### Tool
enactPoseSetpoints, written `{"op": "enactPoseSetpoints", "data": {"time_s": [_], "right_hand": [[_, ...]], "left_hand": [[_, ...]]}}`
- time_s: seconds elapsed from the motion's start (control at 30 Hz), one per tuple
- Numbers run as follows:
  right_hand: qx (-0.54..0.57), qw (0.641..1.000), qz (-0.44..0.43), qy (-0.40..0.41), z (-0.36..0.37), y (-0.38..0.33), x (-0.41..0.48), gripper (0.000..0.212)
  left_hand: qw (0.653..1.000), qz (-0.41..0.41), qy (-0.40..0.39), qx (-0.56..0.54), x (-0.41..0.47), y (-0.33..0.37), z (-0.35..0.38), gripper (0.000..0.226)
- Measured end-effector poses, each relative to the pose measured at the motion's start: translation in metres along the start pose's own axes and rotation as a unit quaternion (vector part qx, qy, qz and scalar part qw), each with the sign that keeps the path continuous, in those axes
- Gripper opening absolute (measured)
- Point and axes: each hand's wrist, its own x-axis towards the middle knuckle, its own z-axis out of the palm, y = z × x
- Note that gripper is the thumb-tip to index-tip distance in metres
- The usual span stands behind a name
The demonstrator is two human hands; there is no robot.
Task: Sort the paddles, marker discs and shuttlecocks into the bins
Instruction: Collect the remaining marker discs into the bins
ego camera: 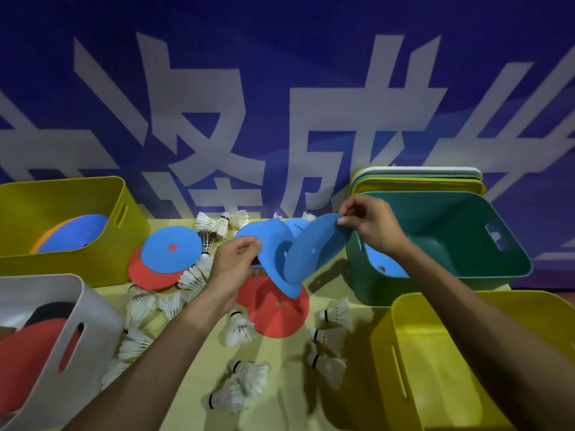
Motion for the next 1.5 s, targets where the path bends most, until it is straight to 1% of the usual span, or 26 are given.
{"op": "enactPoseSetpoints", "data": {"time_s": [0.07,0.17,0.3,0.4,0.47,0.53,0.6,0.7,0.87,0.97,1.03,1.13,1.2,1.23,1.27,1.33,1.4,1.5], "right_hand": [[0.041,0.999,0.009,0.023,-0.017,0.009,-0.001,0.03],[0.124,0.989,0.043,0.073,-0.044,0.022,-0.008,0.023],[0.184,0.962,0.097,0.175,-0.078,0.041,-0.016,0.02],[0.189,0.942,0.146,0.234,-0.102,0.064,-0.013,0.015],[0.171,0.935,0.184,0.249,-0.113,0.081,-0.009,0.014],[0.135,0.934,0.213,0.252,-0.117,0.097,-0.004,0.014],[0.094,0.935,0.242,0.24,-0.117,0.114,0.0,0.014],[0.054,0.939,0.276,0.198,-0.109,0.135,0.004,0.011],[0.042,0.944,0.296,0.138,-0.085,0.153,0.009,0.009],[0.025,0.94,0.33,0.082,-0.074,0.165,0.01,0.01],[-0.02,0.937,0.346,0.03,-0.074,0.172,0.007,0.009],[-0.107,0.931,0.348,-0.015,-0.08,0.177,0.0,0.028],[-0.135,0.932,0.336,-0.021,-0.088,0.177,-0.003,0.027],[-0.122,0.935,0.334,-0.019,-0.091,0.175,-0.005,0.022],[-0.087,0.939,0.331,-0.019,-0.094,0.172,-0.007,0.017],[0.023,0.946,0.323,-0.025,-0.097,0.158,-0.011,0.014],[0.131,0.942,0.307,-0.043,-0.1,0.138,-0.015,0.02],[0.217,0.93,0.285,-0.081,-0.106,0.107,-0.022,0.03]], "left_hand": [[0.999,0.009,0.024,-0.025,0.0,0.002,0.007,0.014],[0.998,0.01,0.047,-0.043,-0.001,0.003,0.019,0.012],[0.996,0.009,0.064,-0.057,-0.004,0.001,0.043,0.013],[0.996,-0.003,0.062,-0.061,-0.005,-0.001,0.062,0.007],[0.996,-0.008,0.063,-0.065,-0.006,-0.003,0.072,0.01],[0.996,-0.016,0.063,-0.065,-0.006,-0.004,0.078,0.007],[0.996,-0.028,0.06,-0.067,-0.006,-0.005,0.082,0.005],[0.995,-0.036,0.054,-0.07,-0.007,-0.004,0.084,0.005],[0.997,-0.031,0.031,-0.069,-0.012,-0.001,0.084,0.004],[0.996,-0.031,0.032,-0.071,-0.015,0.002,0.086,0.004],[0.997,-0.027,0.024,-0.072,-0.016,0.004,0.089,0.005],[0.997,-0.018,0.014,-0.073,-0.017,0.007,0.096,0.006],[0.997,-0.017,0.015,-0.073,-0.017,0.008,0.104,0.007],[0.997,-0.019,0.017,-0.074,-0.017,0.009,0.108,0.007],[0.997,-0.021,0.017,-0.075,-0.017,0.01,0.113,0.009],[0.996,-0.023,0.012,-0.081,-0.018,0.012,0.125,0.014],[0.995,-0.024,0.0,-0.097,-0.02,0.014,0.137,0.02],[0.992,-0.029,-0.032,-0.115,-0.023,0.015,0.15,0.026]]}}
